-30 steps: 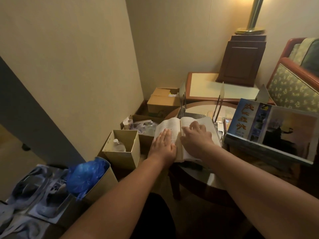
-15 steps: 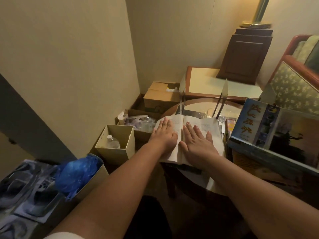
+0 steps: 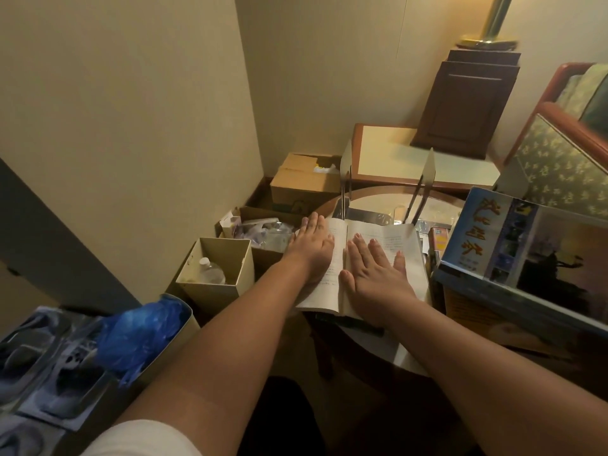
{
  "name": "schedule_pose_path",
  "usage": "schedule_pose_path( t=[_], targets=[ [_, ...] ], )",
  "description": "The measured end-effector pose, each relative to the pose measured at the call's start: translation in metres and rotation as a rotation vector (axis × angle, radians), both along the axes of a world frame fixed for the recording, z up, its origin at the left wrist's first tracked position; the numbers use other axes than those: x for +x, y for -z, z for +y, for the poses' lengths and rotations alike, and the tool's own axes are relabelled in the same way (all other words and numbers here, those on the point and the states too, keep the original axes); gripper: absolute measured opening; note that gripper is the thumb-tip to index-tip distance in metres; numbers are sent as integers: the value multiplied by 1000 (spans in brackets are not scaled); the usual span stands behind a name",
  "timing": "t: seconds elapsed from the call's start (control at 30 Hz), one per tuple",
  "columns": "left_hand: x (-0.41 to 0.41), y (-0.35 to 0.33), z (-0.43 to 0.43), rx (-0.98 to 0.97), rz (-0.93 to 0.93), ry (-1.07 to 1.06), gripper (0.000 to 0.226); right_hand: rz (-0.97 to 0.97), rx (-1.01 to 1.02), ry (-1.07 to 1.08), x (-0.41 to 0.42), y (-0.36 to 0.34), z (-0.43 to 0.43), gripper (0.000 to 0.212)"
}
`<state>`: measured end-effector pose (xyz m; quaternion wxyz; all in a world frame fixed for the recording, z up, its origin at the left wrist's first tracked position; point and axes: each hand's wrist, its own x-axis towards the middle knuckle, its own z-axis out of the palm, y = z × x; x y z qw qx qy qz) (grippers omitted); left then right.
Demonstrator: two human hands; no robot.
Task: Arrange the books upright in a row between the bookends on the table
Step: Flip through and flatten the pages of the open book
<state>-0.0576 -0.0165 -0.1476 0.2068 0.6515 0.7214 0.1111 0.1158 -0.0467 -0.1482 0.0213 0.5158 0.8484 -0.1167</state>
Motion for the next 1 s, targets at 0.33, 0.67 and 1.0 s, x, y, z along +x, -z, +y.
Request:
schedule_pose_path(
  t=[0.33, 0.67, 1.0],
  targets=[
    [7, 14, -88, 78, -114, -8, 61, 12, 0, -33, 2, -3, -1, 68],
    [3, 19, -106, 113, -295, -177, 52, 37, -10, -11, 3, -9, -9, 67],
    [-8, 5, -116, 168, -638, -454, 100, 35, 5, -6, 4, -10, -8, 68]
  ],
)
